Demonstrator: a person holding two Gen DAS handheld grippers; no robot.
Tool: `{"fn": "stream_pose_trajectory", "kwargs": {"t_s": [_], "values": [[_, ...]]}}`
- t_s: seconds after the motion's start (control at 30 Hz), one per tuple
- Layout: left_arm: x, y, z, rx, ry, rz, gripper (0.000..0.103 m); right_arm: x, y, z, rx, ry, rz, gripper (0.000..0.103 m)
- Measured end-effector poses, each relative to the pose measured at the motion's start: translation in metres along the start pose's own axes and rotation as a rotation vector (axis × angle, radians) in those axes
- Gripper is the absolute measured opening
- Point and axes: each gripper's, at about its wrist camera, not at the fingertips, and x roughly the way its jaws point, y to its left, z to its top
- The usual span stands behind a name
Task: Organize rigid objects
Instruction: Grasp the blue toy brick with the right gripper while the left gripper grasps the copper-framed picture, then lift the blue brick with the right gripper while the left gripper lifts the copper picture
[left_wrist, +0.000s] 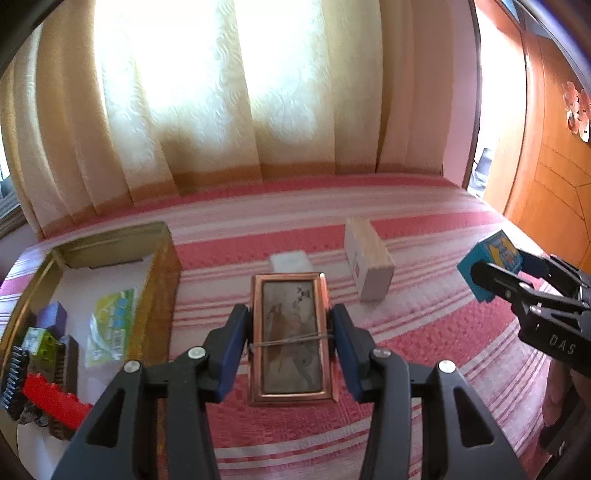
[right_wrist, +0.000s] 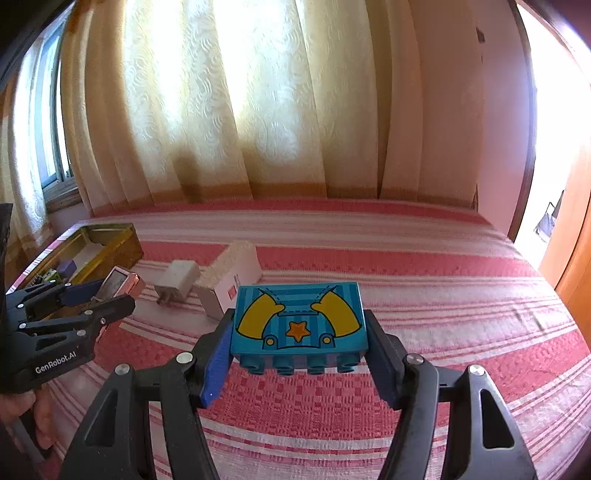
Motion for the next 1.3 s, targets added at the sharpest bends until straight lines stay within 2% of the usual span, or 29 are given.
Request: {"fn": "stream_pose_trajectory", "kwargs": {"t_s": [0.23, 0.47, 0.7, 1.3], "values": [[-0.019, 0.001, -0.001, 0.003, -0.100, 0.027, 0.046, -0.011, 0.001, -0.002, -0.002, -0.058, -0.014, 0.066], [-0.035, -0.004, -0.004, 0.026, -0.189, 0.069, 0.046, -0.033, -0.003, -0.006, 0.016, -0.168, -0.038, 0.066], [-0.040, 0.000, -0.005, 0.021, -0.207, 0.062, 0.046, -0.041, -0.001, -0.008, 0.014, -0.222, -0.043, 0.066], [-0.052, 0.001, -0.010, 0.013, -0.251, 0.064, 0.046, -0.050, 0.003, -0.011, 0.009, -0.285, -0.045, 0.066]]}}
